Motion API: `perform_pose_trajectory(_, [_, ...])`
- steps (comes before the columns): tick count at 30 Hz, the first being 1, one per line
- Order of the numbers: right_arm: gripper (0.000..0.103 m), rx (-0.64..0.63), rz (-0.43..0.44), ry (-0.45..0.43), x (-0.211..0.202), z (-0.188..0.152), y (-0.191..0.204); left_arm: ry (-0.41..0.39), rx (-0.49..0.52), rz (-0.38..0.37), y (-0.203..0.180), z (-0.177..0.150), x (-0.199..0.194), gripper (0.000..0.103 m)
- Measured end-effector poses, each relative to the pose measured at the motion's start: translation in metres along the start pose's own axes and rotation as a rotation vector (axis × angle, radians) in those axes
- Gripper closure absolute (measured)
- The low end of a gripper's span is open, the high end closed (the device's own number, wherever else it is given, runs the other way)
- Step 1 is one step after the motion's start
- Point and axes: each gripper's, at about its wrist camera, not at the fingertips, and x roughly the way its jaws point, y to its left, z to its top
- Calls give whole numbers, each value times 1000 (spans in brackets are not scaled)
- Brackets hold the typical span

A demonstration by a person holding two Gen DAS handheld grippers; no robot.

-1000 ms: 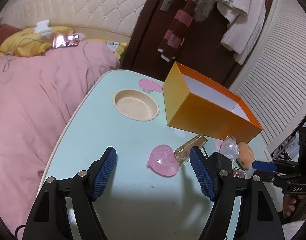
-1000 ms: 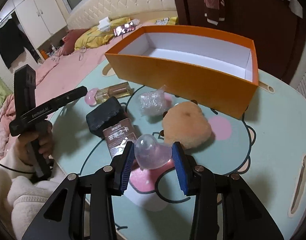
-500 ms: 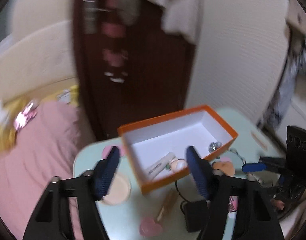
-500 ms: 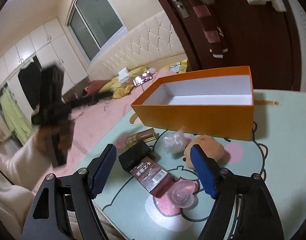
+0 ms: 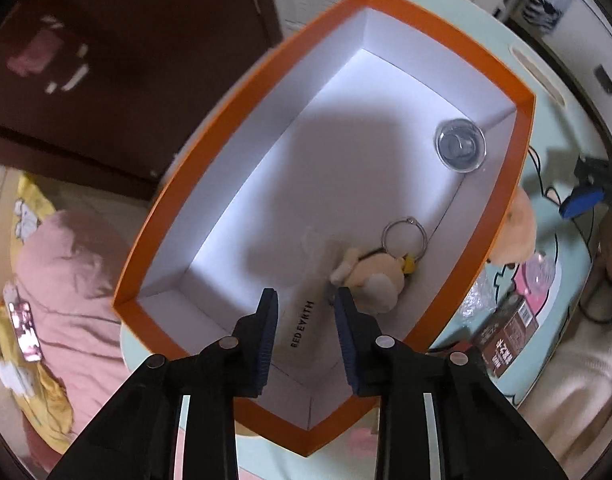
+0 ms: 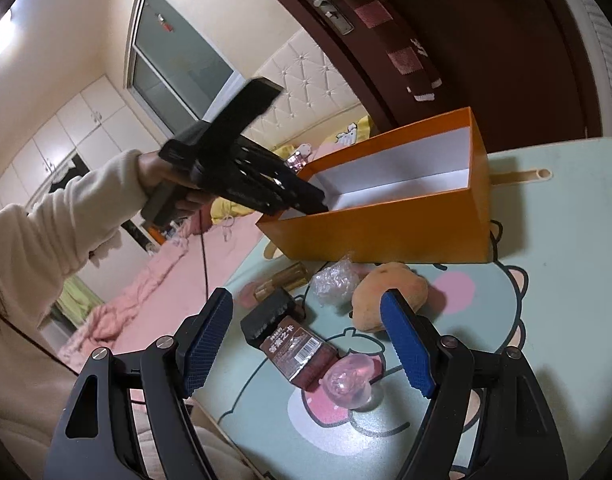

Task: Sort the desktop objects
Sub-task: 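Grasp the white RED EYRTH tube in the box with the left gripper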

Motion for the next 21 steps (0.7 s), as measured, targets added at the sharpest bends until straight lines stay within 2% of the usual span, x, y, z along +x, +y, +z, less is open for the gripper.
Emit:
perform_pose_trajectory(5, [26, 55, 35, -13, -5, 1, -7, 106, 40, 0, 7, 5, 11, 76])
perform_pose_trajectory(7, [26, 66, 39, -13, -5, 2, -9, 132, 40, -22, 7, 5, 14, 77])
perform_pose_trajectory(11, [26, 83, 39, -6, -5, 2, -12, 100, 30, -74, 0, 8, 11, 81])
perform_pose_trajectory(12, [26, 86, 43, -5, -5, 2, -12, 98, 15, -102, 1, 8, 12, 85])
perform_pose_trajectory(16, [26, 97, 42, 1, -5, 1, -14, 81, -70, -163, 8, 2, 13, 85])
perform_pose_trajectory(21, [26, 101, 43, -2, -7, 1, -14, 10, -154, -139, 13, -5, 1, 85])
